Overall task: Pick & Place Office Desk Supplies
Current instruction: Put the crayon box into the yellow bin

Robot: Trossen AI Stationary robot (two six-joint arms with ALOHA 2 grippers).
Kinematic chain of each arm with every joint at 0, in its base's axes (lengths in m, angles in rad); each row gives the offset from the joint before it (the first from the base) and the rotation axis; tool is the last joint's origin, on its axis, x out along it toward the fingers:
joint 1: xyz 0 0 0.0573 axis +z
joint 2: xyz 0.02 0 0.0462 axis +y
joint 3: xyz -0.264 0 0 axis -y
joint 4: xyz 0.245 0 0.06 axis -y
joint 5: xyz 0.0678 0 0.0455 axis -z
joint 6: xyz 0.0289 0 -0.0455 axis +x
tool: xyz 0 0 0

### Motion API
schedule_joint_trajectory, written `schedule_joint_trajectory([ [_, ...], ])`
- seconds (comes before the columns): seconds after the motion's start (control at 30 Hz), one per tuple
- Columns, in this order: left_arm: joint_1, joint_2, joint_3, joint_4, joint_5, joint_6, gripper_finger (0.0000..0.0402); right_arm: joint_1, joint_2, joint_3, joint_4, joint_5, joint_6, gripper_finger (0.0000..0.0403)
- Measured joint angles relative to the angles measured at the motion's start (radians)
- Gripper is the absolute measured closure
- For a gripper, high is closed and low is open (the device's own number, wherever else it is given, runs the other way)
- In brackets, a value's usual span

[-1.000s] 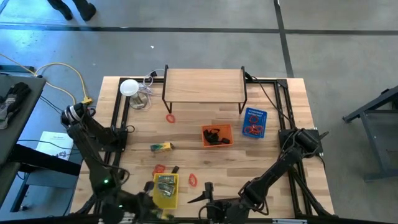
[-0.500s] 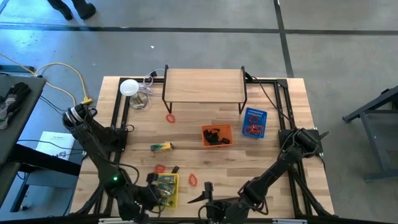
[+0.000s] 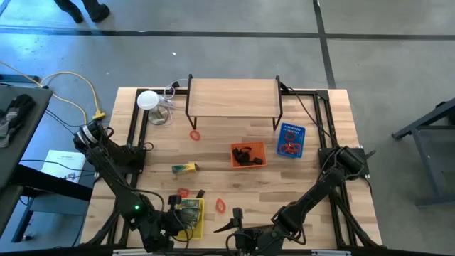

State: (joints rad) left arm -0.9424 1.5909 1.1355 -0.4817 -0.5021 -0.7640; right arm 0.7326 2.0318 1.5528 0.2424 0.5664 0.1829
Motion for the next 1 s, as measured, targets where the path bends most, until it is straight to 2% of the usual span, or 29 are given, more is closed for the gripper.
schedule_joint_trajectory([
  [0.37,0.000,0.024,0.000,-0.016,-0.054,-0.026,0.0332,0.000,0.000,0.000,-0.001,-0.001,0.000,0.0143],
  [0.63,-0.012,0.085,-0.001,-0.021,-0.029,-0.062,0.0332,0.000,0.000,0.000,0.000,-0.001,0.000,0.0143],
  [0.77,-0.011,0.090,0.000,-0.042,0.018,-0.138,0.0332,0.000,0.000,0.000,0.000,-0.001,0.000,0.0143],
  [1.0,-0.030,0.090,0.000,-0.105,0.027,-0.226,0.0332,0.000,0.000,0.000,0.000,-0.015,0.000,0.0143],
])
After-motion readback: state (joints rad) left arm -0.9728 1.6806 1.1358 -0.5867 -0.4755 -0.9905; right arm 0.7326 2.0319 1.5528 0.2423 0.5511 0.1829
